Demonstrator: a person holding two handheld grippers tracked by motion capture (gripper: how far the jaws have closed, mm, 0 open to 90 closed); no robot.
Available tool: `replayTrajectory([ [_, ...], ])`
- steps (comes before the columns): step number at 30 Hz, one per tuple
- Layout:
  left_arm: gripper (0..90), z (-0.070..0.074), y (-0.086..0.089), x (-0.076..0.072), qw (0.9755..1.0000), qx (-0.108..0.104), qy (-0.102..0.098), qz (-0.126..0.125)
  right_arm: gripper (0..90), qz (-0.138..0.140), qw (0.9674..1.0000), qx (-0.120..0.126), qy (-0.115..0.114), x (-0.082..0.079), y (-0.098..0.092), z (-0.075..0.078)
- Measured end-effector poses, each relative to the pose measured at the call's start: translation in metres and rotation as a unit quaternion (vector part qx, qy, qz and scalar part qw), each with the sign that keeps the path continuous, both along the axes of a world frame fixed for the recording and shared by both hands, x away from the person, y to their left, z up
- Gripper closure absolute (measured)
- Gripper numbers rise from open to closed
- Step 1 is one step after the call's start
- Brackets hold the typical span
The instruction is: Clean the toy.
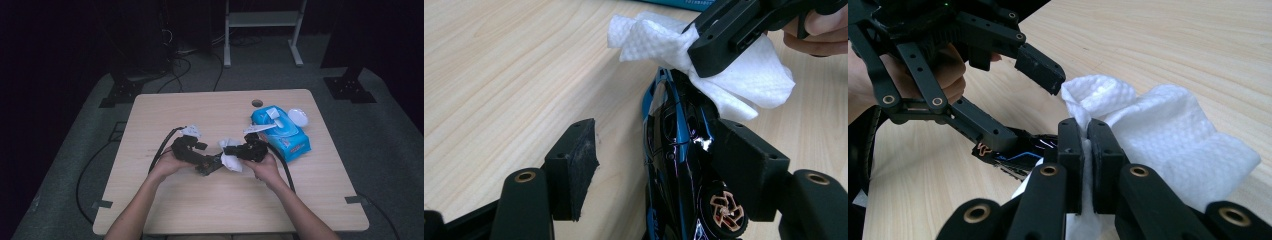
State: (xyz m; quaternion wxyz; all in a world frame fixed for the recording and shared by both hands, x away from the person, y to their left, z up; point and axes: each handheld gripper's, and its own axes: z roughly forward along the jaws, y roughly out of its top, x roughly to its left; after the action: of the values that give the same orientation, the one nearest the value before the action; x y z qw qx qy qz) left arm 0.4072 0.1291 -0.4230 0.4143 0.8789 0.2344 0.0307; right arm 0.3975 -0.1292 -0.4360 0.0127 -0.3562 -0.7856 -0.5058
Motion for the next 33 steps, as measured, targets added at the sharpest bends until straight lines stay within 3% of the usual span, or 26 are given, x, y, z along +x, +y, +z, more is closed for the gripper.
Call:
replayTrajectory([
  [16,32.5,-0.007,-0.019,-0.018,0.9995,0.008,0.002,-0.03,84.9,0.009,0.9997,-0.021,-0.003,-0.021,-0.013,-0.001],
  [20,32.7,-0.014,-0.029,-0.023,0.9989,0.022,0.001,-0.041,84.8,0.009,0.9995,-0.031,0.002,-0.025,-0.018,-0.007],
  [24,32.8,-0.022,-0.038,-0.028,0.9985,0.033,-0.008,-0.042,84.8,0.007,0.9991,-0.039,0.011,-0.027,-0.023,-0.013],
  [27,30.0,-0.029,-0.043,-0.031,0.9972,0.057,-0.02,-0.043,84.9,0.006,0.9986,-0.05,0.017,-0.028,-0.024,-0.019],
  [30,31.4,-0.03,-0.044,-0.034,0.9972,0.05,-0.035,-0.044,84.8,0.004,0.9976,-0.063,0.026,-0.028,-0.024,-0.026],
  [33,32.2,-0.031,-0.046,-0.036,0.997,0.053,-0.042,-0.038,84.9,-0.001,0.998,-0.05,0.038,-0.026,-0.027,-0.03],
])
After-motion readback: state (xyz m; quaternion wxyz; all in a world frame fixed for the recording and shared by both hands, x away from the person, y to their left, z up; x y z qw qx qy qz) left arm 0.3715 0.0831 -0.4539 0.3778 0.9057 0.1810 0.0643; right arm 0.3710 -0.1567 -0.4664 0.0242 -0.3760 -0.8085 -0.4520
